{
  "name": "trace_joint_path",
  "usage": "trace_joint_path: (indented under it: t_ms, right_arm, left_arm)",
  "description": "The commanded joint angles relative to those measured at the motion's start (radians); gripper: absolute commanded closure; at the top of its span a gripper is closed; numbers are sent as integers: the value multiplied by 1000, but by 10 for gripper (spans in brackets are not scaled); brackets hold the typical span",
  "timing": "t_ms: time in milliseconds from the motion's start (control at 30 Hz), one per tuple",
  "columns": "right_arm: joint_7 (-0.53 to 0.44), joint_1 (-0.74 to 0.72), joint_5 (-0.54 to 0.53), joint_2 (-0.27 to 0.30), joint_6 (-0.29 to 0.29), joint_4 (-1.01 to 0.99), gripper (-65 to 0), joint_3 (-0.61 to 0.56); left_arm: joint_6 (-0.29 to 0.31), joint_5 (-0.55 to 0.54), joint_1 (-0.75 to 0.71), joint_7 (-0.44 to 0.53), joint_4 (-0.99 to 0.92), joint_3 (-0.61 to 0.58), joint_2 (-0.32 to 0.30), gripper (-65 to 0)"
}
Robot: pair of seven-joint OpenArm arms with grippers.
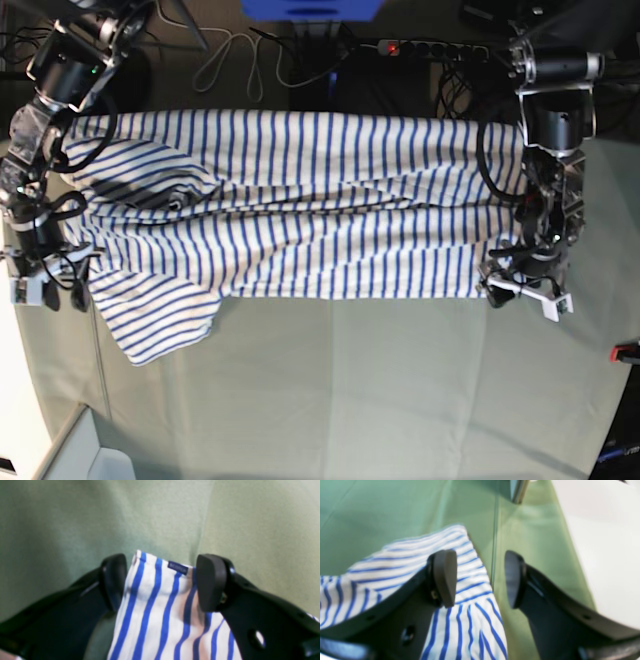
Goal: Layout the t-shirt on the table in an organized manner, then fold the t-shirt properly
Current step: 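Release the fabric and regrasp the shirt's lower layer with both grippers, then pull the grasped layer outward with both grippers to spread it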
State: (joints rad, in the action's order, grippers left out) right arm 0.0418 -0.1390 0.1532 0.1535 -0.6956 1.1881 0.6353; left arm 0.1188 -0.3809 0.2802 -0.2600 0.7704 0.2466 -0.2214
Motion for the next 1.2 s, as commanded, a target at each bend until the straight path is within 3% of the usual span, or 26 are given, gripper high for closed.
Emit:
trace_joint_path:
  t_ms: [0, 133, 300, 633, 967, 1033, 1100, 1167]
  right_arm:
    - [-21, -38, -14, 16, -3, -12, -314, -15]
    - [-21, -106, -13, 54, -3, -164, -315, -67]
    - [-23, -185, -11, 105, -3, -368, -315, -122]
    - [-27, -216, -11, 159, -3, -452, -315, -124]
    - [-26, -216, -11, 160, -3, -454, -315, -124]
    - [-26, -216, -11, 162, 41, -454, -315, -124]
    - [-26, -216, -11, 162, 47, -454, -315, -124]
    - [-26, -218, -11, 162, 52, -454, -315, -124]
  left_arm:
    - [-3, 3, 14, -14, 8, 0, -8, -421]
    - [-1, 4, 17, -14, 8, 0, -8, -404]
    - [0, 6, 17, -9, 8, 0, -8, -247]
    - [0, 7, 14, -9, 7, -2, -8, -238]
    - [0, 7, 31, -6, -108, -2, -8, -238]
    - [0, 7, 31, -6, -110, -2, -8, -233]
    - [0, 7, 32, -6, -110, -2, -8, -178]
    - [0, 6, 32, -6, -110, 0, -8, -50]
